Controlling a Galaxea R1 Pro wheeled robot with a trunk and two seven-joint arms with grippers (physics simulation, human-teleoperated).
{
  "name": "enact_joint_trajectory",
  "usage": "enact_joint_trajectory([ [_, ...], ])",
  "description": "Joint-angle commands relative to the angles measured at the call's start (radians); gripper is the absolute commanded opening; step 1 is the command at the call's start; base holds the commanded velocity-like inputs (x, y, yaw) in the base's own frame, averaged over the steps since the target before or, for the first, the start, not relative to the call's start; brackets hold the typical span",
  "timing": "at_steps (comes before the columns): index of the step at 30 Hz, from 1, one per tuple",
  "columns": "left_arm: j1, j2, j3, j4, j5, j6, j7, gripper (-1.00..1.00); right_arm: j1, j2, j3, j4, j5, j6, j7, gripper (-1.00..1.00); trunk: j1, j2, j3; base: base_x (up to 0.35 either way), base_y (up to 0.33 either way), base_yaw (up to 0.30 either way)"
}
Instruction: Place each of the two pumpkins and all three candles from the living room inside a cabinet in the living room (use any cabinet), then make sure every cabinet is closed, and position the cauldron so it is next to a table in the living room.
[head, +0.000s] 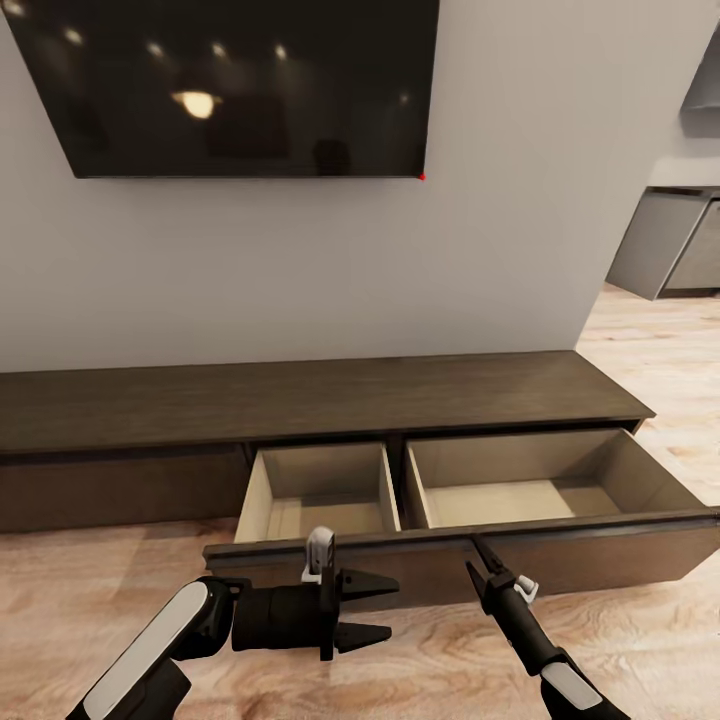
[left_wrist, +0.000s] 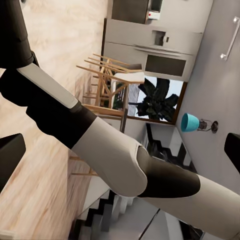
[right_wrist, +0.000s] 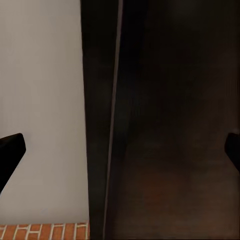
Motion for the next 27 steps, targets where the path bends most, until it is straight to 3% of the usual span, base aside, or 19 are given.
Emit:
enact_joint_trajectory([
  [1, -0.001, 0.001, -0.001, -0.001, 0.011, 0.0, 0.009, 1.0, -0.001, -0.001, 0.008, 0.001, -0.01, 0.006, 0.003, 1.0, 0.0, 0.0, -0.001, -0.065, 0.0, 0.0],
  [27, -0.001, 0.002, 0.003, -0.001, 0.011, 0.001, 0.009, 1.0, -0.001, -0.001, 0.008, 0.001, -0.01, 0.007, 0.003, 1.0, 0.0, 0.0, -0.001, -0.04, 0.0, 0.0],
])
